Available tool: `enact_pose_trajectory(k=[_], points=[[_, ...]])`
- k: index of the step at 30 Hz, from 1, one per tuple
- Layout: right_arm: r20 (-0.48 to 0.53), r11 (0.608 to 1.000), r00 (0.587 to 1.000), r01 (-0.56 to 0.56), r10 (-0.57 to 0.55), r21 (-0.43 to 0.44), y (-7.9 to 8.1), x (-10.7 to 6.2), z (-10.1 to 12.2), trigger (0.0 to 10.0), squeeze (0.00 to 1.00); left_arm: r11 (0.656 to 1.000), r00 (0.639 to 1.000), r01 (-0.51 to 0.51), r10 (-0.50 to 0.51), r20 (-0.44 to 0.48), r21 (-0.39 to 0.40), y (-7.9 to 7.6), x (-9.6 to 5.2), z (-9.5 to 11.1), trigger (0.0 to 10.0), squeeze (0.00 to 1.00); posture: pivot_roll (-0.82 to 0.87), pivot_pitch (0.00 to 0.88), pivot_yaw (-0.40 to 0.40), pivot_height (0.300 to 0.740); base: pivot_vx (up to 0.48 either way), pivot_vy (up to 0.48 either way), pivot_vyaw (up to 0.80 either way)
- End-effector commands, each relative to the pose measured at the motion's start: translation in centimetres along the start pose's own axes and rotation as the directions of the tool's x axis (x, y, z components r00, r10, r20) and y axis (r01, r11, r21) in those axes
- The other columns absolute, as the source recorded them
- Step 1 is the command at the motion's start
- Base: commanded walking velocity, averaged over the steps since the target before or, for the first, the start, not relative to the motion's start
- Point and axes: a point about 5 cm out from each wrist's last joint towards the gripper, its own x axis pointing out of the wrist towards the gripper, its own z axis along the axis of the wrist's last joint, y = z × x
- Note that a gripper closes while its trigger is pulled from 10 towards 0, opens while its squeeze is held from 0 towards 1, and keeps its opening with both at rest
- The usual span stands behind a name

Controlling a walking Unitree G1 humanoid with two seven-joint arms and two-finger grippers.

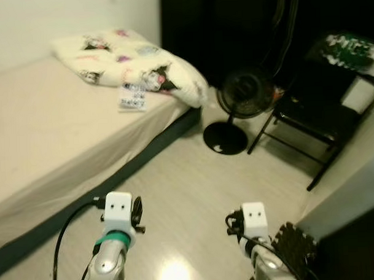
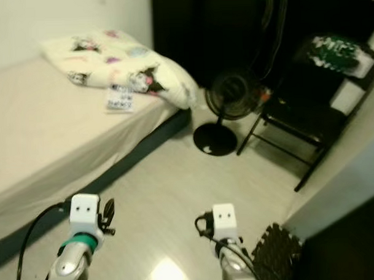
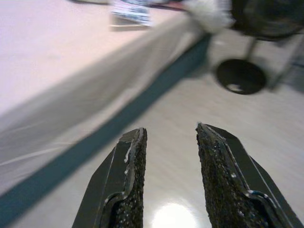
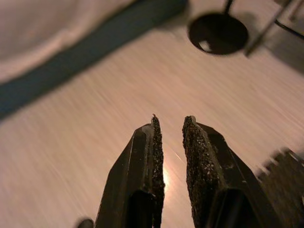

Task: Clean up the room

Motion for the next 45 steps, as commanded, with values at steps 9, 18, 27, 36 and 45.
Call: enact_pose_trajectory(k=[9,18,27,36,45], points=[[-0.173,0.993,0.98,-0.105,0.094,-0.059,1.1,-0.5,-2.6,10.0,0.0,1.0,1.0,0.002,-0.002,-0.026,-0.006,-0.3,-0.2,-0.5,10.0,0.0,0.09,0.0,0.003,0.74,0.0,0.0,0.0],[-0.213,0.984,0.972,-0.125,0.096,-0.125,0.9,-0.5,-3.1,10.0,0.0,1.0,0.999,-0.001,0.001,-0.041,-0.005,-0.3,-0.1,-0.6,10.0,0.0,0.09,0.0,-0.001,0.74,0.0,0.0,0.0],[-0.201,0.98,0.975,-0.127,0.096,-0.152,1.0,-0.7,-3.1,10.0,0.0,1.0,0.999,-0.007,0.006,-0.043,-0.022,-0.1,-0.1,-0.7,10.0,0.0,0.1,0.0,0.0,0.74,0.0,0.0,0.0],[-0.258,0.986,0.964,-0.106,0.07,-0.131,0.5,-0.6,-3.5,10.0,0.0,1.0,0.999,-0.007,0.006,-0.046,-0.024,-0.1,-0.1,-0.6,10.0,0.0,0.09,0.0,0.001,0.74,0.257,0.0,0.0],[-0.213,0.998,0.976,-0.047,0.036,-0.048,0.7,-0.6,-3.2,10.0,0.0,1.0,0.999,0.024,-0.024,-0.037,-0.001,-0.4,0.6,-0.1,10.0,0.0,0.1,0.0,0.033,0.74,0.245,0.0,0.0]])
